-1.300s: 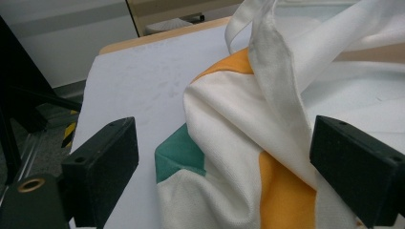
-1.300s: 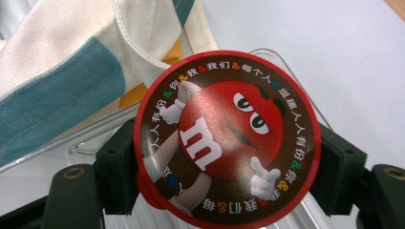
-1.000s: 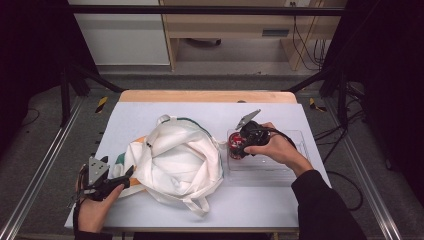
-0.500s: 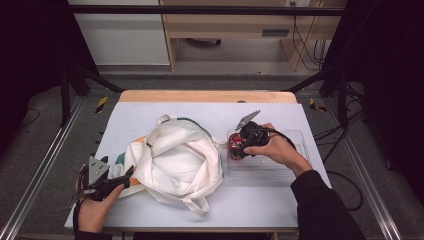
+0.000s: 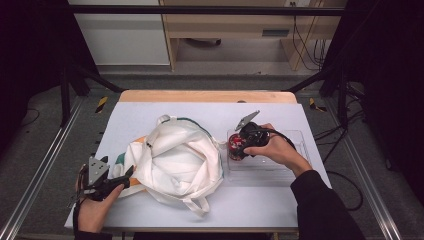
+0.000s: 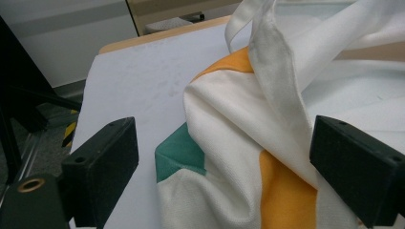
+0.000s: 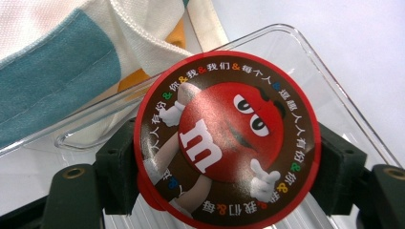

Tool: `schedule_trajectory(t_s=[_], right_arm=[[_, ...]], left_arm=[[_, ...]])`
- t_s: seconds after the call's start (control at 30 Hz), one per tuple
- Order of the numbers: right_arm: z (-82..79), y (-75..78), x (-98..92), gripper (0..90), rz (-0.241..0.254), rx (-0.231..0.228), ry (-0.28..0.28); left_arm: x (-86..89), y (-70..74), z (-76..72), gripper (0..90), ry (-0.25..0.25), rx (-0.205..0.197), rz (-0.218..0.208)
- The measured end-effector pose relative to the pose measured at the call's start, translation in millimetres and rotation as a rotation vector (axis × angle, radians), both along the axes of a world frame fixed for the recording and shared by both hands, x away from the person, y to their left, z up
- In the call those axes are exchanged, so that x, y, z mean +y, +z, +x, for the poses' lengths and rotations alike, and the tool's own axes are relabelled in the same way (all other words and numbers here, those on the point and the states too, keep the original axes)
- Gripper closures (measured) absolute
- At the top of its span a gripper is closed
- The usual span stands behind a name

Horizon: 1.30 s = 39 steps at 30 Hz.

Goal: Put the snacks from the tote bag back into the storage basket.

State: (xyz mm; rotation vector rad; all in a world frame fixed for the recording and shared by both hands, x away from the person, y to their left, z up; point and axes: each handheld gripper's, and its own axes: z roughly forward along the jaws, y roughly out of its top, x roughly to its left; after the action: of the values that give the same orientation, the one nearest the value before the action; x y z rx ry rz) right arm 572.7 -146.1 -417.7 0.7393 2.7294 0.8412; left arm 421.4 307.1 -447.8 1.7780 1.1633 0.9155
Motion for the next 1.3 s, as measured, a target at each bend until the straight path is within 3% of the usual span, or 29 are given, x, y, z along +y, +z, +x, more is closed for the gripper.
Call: schedule_trajectory(t_s=[1.3], right_arm=[[-1.9,-8.2,1.6,23.5,-0.016,0.017,-0.029]], left_arm=[[0.2,0.2,-0.3,9.4,0.0,-0.001,0.0]])
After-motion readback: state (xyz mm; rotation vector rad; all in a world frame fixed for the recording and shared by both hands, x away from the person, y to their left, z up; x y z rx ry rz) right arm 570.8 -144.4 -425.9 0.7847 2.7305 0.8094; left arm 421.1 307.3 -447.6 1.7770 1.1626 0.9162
